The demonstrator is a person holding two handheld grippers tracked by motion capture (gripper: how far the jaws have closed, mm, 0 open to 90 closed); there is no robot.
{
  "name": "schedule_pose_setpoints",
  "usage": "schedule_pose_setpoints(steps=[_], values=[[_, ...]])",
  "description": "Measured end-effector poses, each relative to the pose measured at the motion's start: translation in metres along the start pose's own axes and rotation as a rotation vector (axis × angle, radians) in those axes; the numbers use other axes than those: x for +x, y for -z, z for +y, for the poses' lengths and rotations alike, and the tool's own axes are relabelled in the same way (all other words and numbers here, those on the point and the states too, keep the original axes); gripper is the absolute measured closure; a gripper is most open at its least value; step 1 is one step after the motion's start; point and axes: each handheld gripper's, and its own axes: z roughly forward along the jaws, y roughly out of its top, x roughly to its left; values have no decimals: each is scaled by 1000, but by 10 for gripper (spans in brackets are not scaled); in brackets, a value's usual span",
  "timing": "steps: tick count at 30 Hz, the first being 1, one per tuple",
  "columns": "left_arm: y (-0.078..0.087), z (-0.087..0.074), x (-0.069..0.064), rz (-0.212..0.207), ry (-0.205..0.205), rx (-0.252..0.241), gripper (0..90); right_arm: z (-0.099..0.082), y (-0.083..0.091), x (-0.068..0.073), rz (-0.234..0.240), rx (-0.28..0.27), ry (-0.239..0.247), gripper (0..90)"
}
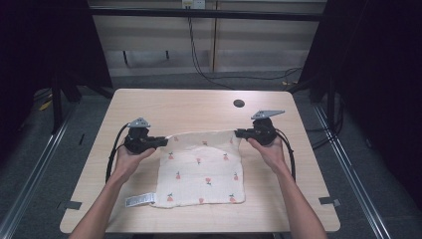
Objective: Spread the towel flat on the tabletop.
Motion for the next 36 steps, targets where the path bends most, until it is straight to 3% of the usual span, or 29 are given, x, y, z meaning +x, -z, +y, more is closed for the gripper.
schedule_pose_setpoints(steps=[6,10,12,17,21,23,26,29,30,31,33,35,36], values=[[-8,5,12,10,34,0,778,3,-6,-6,-35,42,9,872],[1,4,14,25,62,-31,728,5,-8,-9,-75,44,11,828],[9,1,13,31,45,-18,684,6,-7,-16,-85,38,-13,790],[16,-4,10,28,34,-15,670,6,0,-17,-96,37,-14,763],[20,-6,-2,1,-14,-3,668,4,10,-12,-89,45,-17,724],[23,-8,-9,-16,-29,3,664,-3,18,-1,-65,74,12,674],[27,-14,-20,-30,-87,40,666,-17,24,11,-31,100,33,643],[31,-20,-25,-48,-76,40,671,-25,26,17,-3,109,39,620],[31,-23,-27,-54,-82,59,671,-34,28,27,23,131,50,610],[31,-25,-28,-51,-89,68,671,-34,28,27,23,131,50,610],[34,-32,-31,-88,-94,55,665,-40,29,37,40,143,67,601],[32,-37,-32,-91,-99,67,669,-47,30,47,69,148,71,586],[29,-42,-31,-106,-96,71,672,-52,26,55,87,177,79,584]])
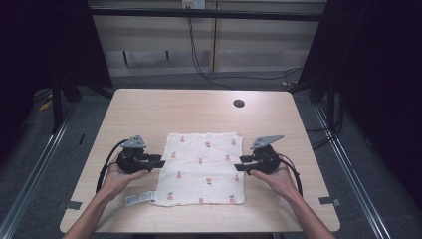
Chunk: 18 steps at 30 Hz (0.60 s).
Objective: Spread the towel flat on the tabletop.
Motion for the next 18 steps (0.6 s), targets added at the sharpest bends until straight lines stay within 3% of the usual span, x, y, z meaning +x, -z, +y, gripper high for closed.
schedule_pose_setpoints(steps=[3,5,6,7,8,10,12,14,15,16,17,18], values=[[-7,-3,-1,7,-2,11,674,-4,-7,5,0,12,18,583],[-14,-6,-4,-8,-8,34,676,-8,-12,7,27,-19,2,592],[-22,-9,-6,-40,-9,81,668,-8,-18,8,19,3,16,591],[-22,-9,-6,-40,-9,81,652,-8,-18,8,19,3,16,591],[-27,-10,-6,-81,4,97,652,-9,-20,8,14,8,23,591],[-30,-12,-8,-59,-10,113,645,-11,-27,7,19,30,26,586],[-30,-14,-10,-33,-32,123,652,-13,-33,8,-5,70,54,577],[-29,-15,-10,-33,-35,125,647,-14,-34,10,-10,66,61,583],[-28,-16,-12,-20,-43,123,644,-15,-35,10,-20,60,71,607],[-28,-18,-14,-4,-54,118,656,-14,-35,15,-57,76,115,659],[-27,-19,-16,-4,-51,112,656,-14,-35,15,-57,76,115,659],[-26,-21,-23,26,-76,120,659,-13,-34,16,-54,88,133,731]])
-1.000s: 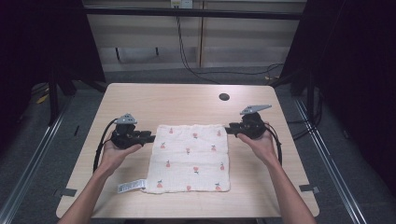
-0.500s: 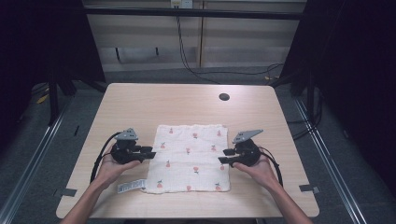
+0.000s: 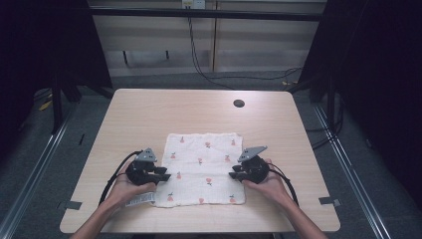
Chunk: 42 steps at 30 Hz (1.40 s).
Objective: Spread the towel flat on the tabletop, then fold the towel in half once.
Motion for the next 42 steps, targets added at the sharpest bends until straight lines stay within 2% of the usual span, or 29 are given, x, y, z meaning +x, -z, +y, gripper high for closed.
schedule_pose_setpoints(steps=[1,2,3,4,6,8,9,11,12,14,16,19,20,21,23,25,28,29,31,33,34,36,37,40,42], values=[[0,0,0,0,0,0,671,0,0,0,0,0,0,731],[1,-1,-6,19,-23,10,671,0,2,1,-7,15,-3,759],[2,-2,-9,24,-31,13,705,-2,2,2,-3,6,-8,785],[3,-4,-15,20,-41,12,764,-4,5,3,5,13,-7,849],[4,-5,-16,13,-47,13,781,-6,6,5,8,12,-15,861],[4,-5,-17,-10,-45,16,877,-9,10,7,11,19,-9,886],[4,-5,-17,-10,-45,16,882,-9,10,7,11,19,-9,886],[3,-5,-20,-35,-42,16,883,-12,13,9,18,18,-17,890],[3,-5,-21,-39,-52,18,884,-14,14,10,34,14,-32,891],[2,-5,-24,-61,-55,15,886,-16,17,11,37,23,-24,894],[2,-6,-26,-77,-38,10,886,-21,20,14,60,15,-32,894],[4,-7,-28,-74,-41,20,885,-25,24,20,64,25,-29,894],[6,-8,-29,-86,-45,31,885,-26,25,22,68,17,-29,894],[7,-9,-30,-86,-46,31,885,-29,26,25,77,10,-46,894],[9,-13,-31,-97,-35,21,885,-32,30,29,78,16,-37,894],[11,-14,-34,-101,-46,34,885,-36,33,33,98,11,-40,894],[13,-14,-37,-123,-57,48,863,-36,34,36,88,20,-25,877],[13,-13,-36,-130,-66,57,823,-35,33,36,92,13,-22,849],[13,-13,-35,-125,-51,46,768,-34,32,31,111,-6,-40,778],[15,-13,-32,-139,-44,39,727,-31,34,27,113,-26,-53,759],[18,-13,-29,-145,-23,14,714,-24,40,19,97,-70,-75,694],[19,-12,-27,-147,-24,9,690,-18,47,13,88,-102,-76,673],[20,-11,-24,-134,-19,3,690,-18,47,13,88,-102,-76,673],[21,-8,-14,-94,19,-17,648,-9,51,-7,6,-124,-96,664],[22,-4,-8,-76,39,-33,648,-6,48,-17,-24,-108,-106,676]])
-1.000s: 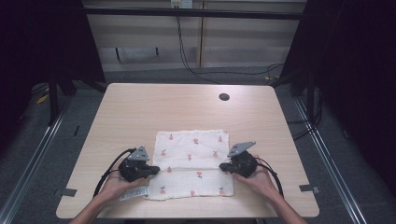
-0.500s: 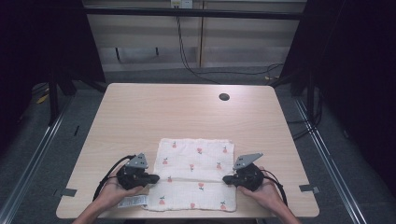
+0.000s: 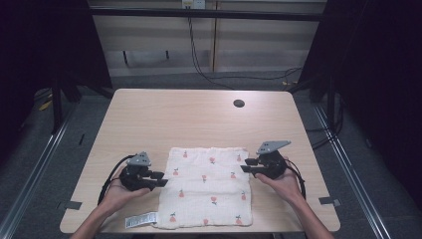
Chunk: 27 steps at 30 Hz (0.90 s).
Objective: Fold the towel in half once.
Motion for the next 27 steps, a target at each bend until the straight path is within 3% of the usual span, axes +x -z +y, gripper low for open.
schedule_pose_setpoints(steps=[1,2,3,4,5,6,8,10,12,16,18,21,27], values=[[1,3,1,16,1,-10,648,0,0,0,0,0,0,676],[0,7,4,21,8,-29,651,3,-6,-9,-41,15,6,684],[1,11,6,24,-4,-18,651,3,-6,-9,-41,15,6,684],[-1,22,13,41,2,-41,682,7,-13,-18,-42,23,2,677],[-1,22,13,41,2,-41,691,7,-13,-18,-42,23,2,677],[-5,30,21,38,23,-58,696,13,-20,-26,-39,36,-5,671],[-8,36,26,46,31,-66,693,14,-22,-28,-43,38,-9,669],[-11,43,34,56,50,-81,691,23,-29,-39,-62,42,-9,665],[-15,52,48,76,90,-108,690,27,-31,-48,-75,43,-25,656],[-18,51,59,83,116,-123,682,29,-34,-63,-87,45,-39,648],[-19,51,61,98,99,-98,677,25,-37,-69,-87,55,-46,653],[-19,50,62,90,98,-102,677,23,-40,-70,-90,50,-54,653],[-18,49,69,114,102,-90,672,25,-51,-65,-94,49,-40,662]])
